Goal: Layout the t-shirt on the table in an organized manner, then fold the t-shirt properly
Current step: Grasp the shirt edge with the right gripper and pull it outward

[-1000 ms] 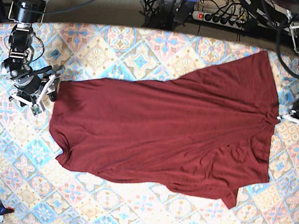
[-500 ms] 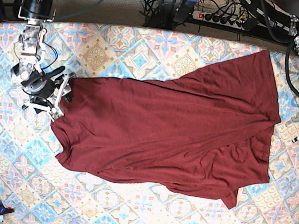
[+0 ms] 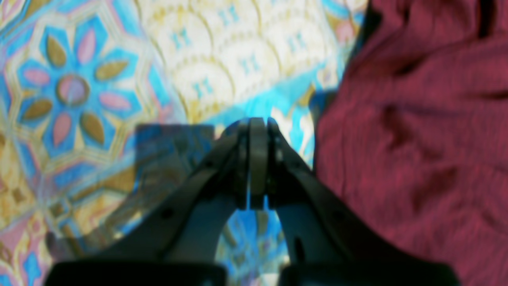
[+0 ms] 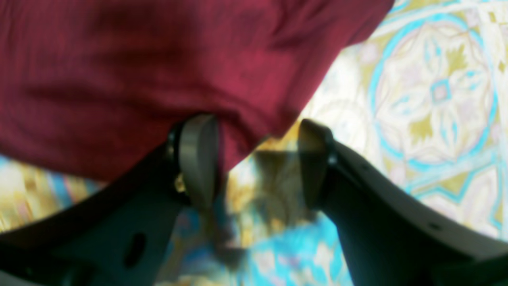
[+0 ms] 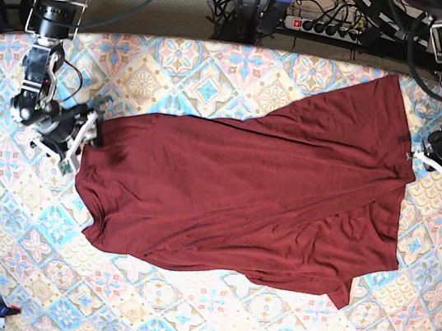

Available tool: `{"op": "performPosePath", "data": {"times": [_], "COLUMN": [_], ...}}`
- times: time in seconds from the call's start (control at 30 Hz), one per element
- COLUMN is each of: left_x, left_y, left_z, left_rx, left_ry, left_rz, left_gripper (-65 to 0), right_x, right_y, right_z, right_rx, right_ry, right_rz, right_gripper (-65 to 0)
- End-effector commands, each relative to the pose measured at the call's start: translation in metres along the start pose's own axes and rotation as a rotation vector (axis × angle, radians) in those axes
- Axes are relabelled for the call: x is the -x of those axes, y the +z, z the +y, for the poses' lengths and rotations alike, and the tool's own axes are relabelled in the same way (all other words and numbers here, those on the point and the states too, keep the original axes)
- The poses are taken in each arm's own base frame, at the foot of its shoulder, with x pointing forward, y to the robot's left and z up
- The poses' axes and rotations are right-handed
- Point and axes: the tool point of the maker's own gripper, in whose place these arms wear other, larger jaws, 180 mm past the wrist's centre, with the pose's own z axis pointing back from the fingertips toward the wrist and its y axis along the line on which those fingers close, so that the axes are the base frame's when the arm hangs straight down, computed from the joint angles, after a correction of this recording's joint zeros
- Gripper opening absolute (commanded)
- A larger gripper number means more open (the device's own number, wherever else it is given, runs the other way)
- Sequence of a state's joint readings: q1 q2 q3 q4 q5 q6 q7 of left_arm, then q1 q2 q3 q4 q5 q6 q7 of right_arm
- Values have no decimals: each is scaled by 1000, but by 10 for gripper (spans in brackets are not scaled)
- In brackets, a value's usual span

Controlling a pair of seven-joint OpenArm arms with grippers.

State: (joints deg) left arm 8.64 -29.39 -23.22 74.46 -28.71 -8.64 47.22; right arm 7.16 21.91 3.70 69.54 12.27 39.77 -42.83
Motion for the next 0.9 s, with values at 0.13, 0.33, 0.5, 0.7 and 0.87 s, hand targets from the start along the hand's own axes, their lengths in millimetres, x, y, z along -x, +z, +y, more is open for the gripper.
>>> {"op": "performPosePath", "data": {"times": [0.13, 0.33, 0.5, 0.7, 0.87], "left_x": [1, 21, 43, 56, 62], "left_y": [16, 25, 24, 25, 27], "left_z": [-2, -8, -17, -18, -15], "left_rx": [29, 92, 118, 122, 112], "left_ry": [-17, 44, 80, 91, 83], "left_rz": [-21, 7, 44, 66, 80], "left_gripper": [-650, -650, -650, -650, -650], "right_x": [-5, -24, -102, -166, -189], "right_y": [-1, -2, 13, 29, 1], "right_z": [-1, -14, -41, -56, -31], "right_rx": [-43, -28, 17, 42, -55], "right_ry": [-81, -98, -56, -26, -111], "right_rz": [-44, -78, -216, -324, -342], "right_gripper": [-351, -618, -645, -647, -644]}}
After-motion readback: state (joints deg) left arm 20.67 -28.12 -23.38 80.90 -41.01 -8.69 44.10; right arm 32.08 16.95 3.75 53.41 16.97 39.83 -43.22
